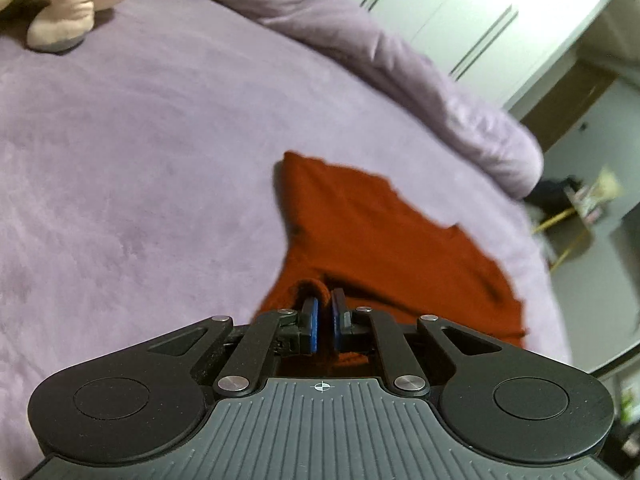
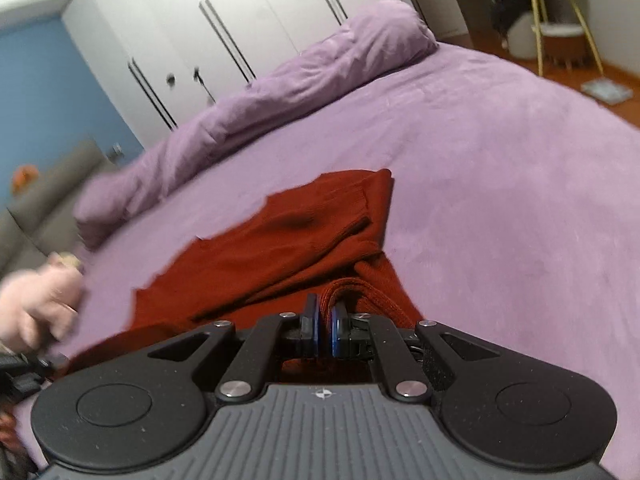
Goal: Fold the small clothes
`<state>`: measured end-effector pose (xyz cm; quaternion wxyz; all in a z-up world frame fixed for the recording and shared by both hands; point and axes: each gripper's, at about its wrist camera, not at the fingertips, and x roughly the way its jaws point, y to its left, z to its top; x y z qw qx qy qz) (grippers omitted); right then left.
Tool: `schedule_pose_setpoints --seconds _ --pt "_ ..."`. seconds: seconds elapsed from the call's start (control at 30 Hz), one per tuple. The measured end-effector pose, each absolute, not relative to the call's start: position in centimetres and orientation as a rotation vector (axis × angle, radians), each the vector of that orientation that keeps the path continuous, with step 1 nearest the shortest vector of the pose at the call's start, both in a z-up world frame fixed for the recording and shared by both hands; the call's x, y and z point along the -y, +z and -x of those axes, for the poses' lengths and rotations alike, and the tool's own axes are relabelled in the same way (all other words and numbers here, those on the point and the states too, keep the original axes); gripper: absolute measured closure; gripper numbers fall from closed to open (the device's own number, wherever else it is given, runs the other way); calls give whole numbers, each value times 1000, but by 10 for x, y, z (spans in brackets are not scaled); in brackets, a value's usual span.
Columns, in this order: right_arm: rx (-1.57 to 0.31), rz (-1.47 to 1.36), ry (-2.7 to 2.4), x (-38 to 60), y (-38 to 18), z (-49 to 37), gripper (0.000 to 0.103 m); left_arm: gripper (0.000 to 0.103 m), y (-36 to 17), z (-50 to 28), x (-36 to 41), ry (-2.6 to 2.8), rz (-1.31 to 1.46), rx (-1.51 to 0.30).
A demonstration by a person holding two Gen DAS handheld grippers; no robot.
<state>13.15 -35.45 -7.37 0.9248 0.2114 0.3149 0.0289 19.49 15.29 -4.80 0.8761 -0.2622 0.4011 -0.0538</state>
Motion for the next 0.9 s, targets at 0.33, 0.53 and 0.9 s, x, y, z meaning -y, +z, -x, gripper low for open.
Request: schedule_pose_setpoints --seconds 0.33,0.53,0.9 --pt "-702 -245 55 362 -88 -148 65 58 -76 -200 -153 -192 391 -887" --pt "-776 -122 105 346 -101 -164 65 64 -84 -205 -134 -208 276 -893" --pt "-787 3 114 332 -105 -179 86 81 -90 -223 -116 -241 183 -921"
